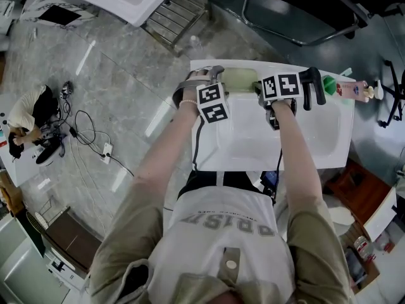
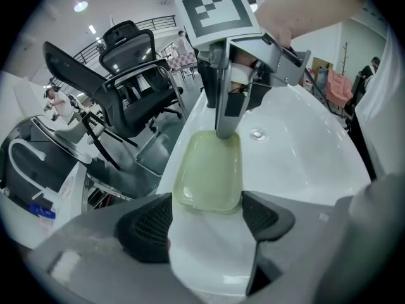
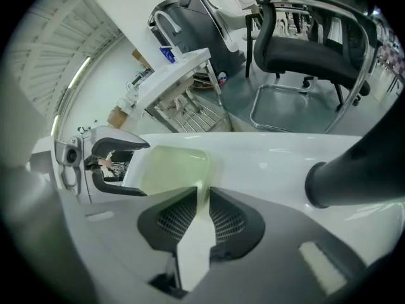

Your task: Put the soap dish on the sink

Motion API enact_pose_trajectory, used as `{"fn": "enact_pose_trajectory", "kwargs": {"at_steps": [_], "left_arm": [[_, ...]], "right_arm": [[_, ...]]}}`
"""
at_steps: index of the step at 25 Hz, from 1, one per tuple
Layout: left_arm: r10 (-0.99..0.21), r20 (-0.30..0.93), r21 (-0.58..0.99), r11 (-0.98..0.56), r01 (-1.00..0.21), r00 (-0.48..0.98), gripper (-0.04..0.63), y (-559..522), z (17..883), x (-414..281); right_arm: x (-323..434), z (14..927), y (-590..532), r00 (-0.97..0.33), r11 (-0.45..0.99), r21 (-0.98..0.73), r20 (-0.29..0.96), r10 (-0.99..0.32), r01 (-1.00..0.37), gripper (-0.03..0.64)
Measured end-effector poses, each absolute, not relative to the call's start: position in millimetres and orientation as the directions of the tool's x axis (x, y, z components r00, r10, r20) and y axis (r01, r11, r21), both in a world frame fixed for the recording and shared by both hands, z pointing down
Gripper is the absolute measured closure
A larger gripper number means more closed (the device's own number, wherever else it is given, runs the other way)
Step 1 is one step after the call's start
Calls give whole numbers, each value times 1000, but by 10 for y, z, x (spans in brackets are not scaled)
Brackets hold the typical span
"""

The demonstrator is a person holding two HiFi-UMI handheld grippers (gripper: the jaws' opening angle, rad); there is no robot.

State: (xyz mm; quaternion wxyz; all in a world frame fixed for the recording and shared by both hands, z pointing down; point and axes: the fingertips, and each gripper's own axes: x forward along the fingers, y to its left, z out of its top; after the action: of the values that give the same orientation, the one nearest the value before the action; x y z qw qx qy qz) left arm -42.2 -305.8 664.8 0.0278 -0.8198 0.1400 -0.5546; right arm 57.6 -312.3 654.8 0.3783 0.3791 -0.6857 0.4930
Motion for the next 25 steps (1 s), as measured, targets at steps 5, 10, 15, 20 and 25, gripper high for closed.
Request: {"fn": "enact_pose_trajectory", "kwargs": {"at_steps": [5,10,15,20,25], "left_arm": [[-263,900,-202,-958,-203,347,232,-3063,6640,-427],[-262,900,-200,-958,-206,348,233,-3065,6645,-429],[-259,900,-194,-958,-212,350,232,-3060,6651,-430],[-253,900,-183,-958,-220,354,232,-3057,6656,-433],[-254,902,-187,-959,-215,349,232,-3049,6662,-425]], "right_arm": [[580,6540,-3120,-427,221,-390,891,-155,-894,552],[575,6543,-3123,-421,232,-380,893,-160,-895,552],[570,6549,-3119,-401,257,-354,902,-160,-899,552],[571,6550,-3121,-388,249,-344,908,-157,-905,552],[584,6560,-3118,-390,240,-348,908,-156,-906,554]]}}
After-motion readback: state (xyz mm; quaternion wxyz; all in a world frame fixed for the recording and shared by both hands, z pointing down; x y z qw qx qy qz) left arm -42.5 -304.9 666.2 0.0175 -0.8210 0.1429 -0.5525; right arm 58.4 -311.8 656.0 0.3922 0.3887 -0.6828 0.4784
